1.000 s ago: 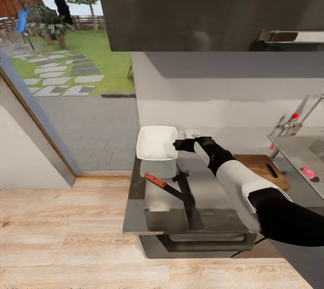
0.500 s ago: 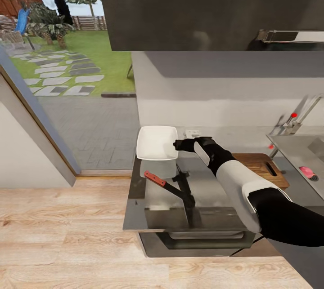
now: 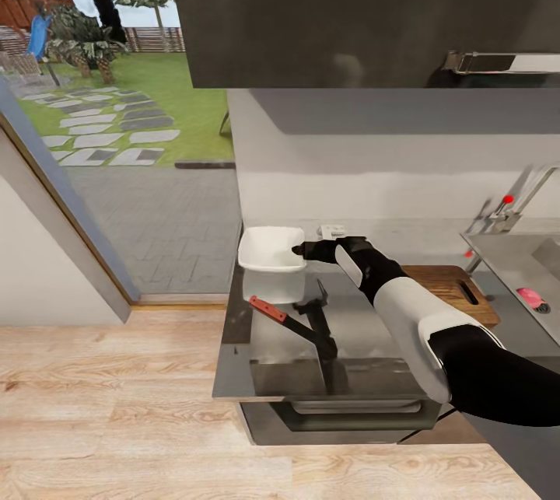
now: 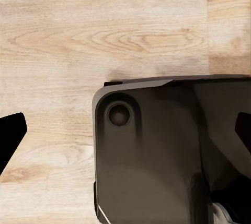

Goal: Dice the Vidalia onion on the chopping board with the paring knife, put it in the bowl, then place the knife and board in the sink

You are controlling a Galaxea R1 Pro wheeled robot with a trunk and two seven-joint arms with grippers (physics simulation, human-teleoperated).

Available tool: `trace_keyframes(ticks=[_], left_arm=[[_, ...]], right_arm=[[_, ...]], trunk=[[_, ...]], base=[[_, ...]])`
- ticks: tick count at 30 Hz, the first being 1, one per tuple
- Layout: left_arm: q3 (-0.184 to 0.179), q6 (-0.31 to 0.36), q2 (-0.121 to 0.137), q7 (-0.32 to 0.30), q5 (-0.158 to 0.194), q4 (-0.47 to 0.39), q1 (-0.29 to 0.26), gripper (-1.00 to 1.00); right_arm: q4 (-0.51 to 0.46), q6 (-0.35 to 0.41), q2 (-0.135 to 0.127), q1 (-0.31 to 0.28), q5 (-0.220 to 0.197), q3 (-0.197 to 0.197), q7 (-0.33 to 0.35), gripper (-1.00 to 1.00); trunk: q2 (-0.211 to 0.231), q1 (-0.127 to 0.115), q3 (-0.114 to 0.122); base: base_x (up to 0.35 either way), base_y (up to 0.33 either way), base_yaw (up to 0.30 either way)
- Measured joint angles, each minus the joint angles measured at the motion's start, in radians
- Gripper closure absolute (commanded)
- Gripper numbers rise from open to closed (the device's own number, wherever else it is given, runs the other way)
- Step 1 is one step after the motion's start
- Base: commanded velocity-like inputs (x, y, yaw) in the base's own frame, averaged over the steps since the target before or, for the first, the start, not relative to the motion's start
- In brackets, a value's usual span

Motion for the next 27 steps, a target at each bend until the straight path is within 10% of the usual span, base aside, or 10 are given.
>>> trace_keyframes(ticks=[27], left_arm=[[0.000, 0.000, 0.000, 0.000, 0.000, 0.007, 0.000, -1.00]], right_arm=[[-0.001, 0.000, 0.007, 0.000, 0.000, 0.000, 0.000, -1.00]], trunk=[[0.000, 0.000, 0.008]], base=[[0.000, 0.000, 0.000]])
